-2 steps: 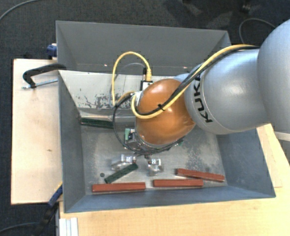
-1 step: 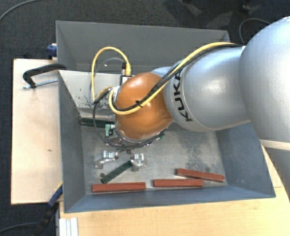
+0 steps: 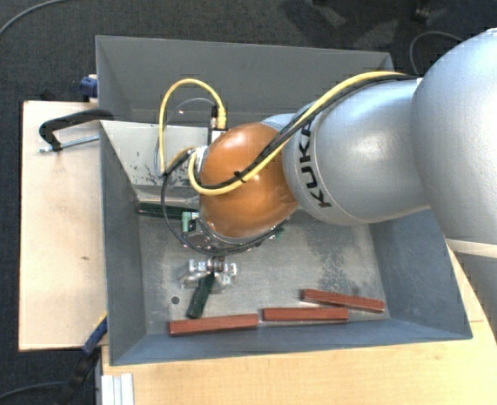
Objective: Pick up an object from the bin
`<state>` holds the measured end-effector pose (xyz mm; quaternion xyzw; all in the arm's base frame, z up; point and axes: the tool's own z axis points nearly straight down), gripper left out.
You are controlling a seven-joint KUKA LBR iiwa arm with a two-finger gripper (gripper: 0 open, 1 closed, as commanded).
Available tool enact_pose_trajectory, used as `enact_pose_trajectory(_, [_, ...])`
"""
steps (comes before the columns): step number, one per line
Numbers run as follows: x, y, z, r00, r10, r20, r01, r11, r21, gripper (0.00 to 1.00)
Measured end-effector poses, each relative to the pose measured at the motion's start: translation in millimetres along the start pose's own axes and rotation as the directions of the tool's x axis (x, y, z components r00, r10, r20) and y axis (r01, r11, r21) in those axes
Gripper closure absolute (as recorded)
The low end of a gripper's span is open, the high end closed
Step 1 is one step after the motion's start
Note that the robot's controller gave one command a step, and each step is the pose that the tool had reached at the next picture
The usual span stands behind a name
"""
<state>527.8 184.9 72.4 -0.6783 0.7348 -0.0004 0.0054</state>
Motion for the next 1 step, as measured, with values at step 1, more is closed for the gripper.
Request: enact_pose_trajectory(1, [0.0,-2.0,-120.1,1.0,0.031,0.001,-0.031,0.999,0.005,1.0])
